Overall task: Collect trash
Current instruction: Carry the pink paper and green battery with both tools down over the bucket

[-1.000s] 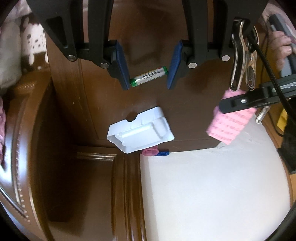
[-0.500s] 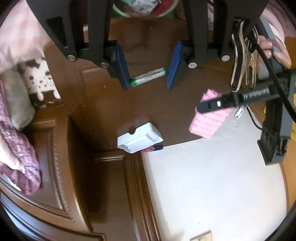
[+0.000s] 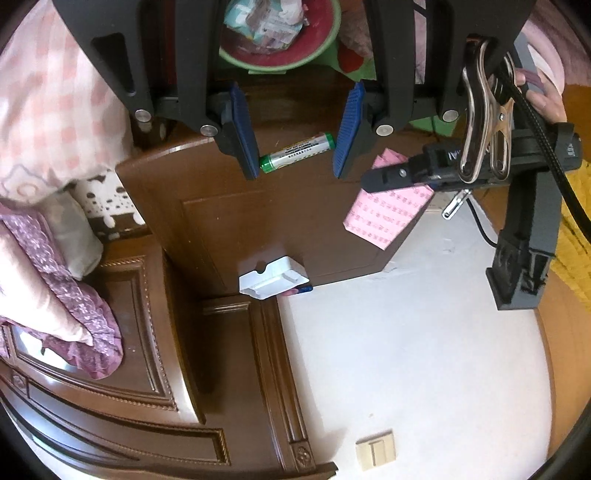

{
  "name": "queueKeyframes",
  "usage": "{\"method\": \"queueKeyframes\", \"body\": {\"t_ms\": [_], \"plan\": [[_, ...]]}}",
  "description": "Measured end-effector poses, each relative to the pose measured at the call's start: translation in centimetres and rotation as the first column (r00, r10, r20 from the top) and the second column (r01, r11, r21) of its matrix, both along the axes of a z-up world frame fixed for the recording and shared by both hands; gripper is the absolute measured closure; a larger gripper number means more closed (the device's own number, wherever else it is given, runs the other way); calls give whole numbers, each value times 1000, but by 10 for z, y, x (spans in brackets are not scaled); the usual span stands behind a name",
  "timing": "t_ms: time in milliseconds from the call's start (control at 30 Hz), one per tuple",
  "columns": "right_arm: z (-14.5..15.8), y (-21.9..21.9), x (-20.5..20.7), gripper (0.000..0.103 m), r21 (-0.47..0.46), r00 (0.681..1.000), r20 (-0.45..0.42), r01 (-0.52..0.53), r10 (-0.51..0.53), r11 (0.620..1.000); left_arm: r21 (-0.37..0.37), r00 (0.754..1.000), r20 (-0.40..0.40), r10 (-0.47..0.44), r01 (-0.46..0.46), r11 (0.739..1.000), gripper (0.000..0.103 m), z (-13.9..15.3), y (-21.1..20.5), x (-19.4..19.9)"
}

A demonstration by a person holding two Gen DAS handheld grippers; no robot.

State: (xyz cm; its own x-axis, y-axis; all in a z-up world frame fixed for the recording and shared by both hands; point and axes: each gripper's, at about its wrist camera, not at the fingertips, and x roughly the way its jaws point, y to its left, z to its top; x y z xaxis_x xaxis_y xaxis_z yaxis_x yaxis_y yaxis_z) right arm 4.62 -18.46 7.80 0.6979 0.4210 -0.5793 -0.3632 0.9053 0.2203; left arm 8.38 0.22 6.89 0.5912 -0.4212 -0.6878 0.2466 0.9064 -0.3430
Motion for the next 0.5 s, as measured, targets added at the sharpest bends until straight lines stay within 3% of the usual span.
{"method": "queueKeyframes", "body": {"t_ms": [500], "plan": [[16, -11, -80, 61, 21, 997, 59, 42, -43, 999, 42, 991, -75, -109, 112, 993, 68, -35, -22, -66]]}}
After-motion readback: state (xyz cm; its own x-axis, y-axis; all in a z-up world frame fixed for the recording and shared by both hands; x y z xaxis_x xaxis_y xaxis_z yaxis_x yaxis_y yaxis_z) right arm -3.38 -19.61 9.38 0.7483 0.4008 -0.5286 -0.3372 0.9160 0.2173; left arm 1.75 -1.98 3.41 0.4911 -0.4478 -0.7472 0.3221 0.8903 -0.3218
